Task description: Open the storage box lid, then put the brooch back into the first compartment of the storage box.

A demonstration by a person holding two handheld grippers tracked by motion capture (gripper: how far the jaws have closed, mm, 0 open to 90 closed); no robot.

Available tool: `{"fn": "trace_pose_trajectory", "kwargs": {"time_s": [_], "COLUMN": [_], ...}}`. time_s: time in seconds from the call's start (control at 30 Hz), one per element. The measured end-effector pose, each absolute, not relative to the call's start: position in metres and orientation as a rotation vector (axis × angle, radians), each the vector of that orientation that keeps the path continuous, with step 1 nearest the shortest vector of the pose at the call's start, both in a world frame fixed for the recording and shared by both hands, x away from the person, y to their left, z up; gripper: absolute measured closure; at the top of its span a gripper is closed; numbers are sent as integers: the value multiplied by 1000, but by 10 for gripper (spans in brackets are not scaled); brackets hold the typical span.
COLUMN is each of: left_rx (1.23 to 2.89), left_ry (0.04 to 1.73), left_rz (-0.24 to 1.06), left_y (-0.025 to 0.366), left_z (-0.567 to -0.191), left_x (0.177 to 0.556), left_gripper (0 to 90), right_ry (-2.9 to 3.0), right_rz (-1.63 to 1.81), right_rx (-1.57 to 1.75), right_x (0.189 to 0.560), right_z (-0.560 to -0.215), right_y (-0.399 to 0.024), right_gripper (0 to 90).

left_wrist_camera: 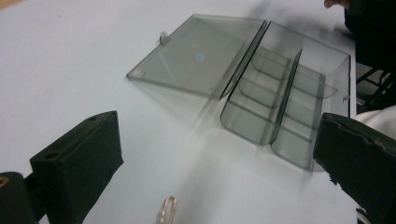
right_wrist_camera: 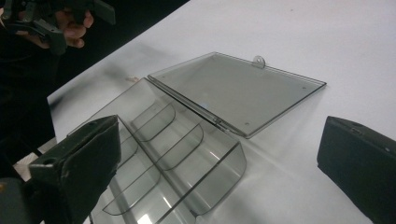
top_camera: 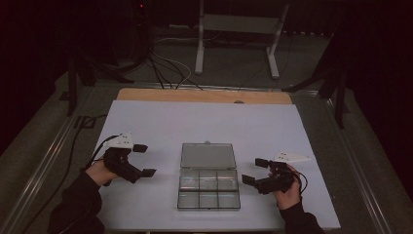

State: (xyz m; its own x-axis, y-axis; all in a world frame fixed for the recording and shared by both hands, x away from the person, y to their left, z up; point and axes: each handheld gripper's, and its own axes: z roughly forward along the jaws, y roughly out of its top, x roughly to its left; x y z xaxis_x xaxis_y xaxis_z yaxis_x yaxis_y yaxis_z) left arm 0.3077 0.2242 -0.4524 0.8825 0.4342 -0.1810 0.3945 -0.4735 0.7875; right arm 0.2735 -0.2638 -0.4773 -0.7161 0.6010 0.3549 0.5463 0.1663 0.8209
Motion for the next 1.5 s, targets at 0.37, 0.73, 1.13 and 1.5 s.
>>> {"fn": "trace_pose_trajectory", "kwargs": {"time_s": [0.37,0.73,1.13,1.5], "left_rx": [2147,2183,2297,2350], "left_ry": [621,670,660,709], "left_rz": [70,24,14,75], "left_y": [242,243,234,232], "left_z": [-471,-487,-496,-502], "left_x": [307,311,310,311], "left_gripper": [22,22,68,316], "right_ry": [2358,2365,2382,2388], "right_rz": [1637,1646,1644,1640], "right_rx": [1157,1152,1141,1140], "right_x": [274,274,275,274], "right_z": [-477,-477,-478,-478], "right_y": [-265,-264,-262,-262], "right_gripper": [0,0,0,0]}}
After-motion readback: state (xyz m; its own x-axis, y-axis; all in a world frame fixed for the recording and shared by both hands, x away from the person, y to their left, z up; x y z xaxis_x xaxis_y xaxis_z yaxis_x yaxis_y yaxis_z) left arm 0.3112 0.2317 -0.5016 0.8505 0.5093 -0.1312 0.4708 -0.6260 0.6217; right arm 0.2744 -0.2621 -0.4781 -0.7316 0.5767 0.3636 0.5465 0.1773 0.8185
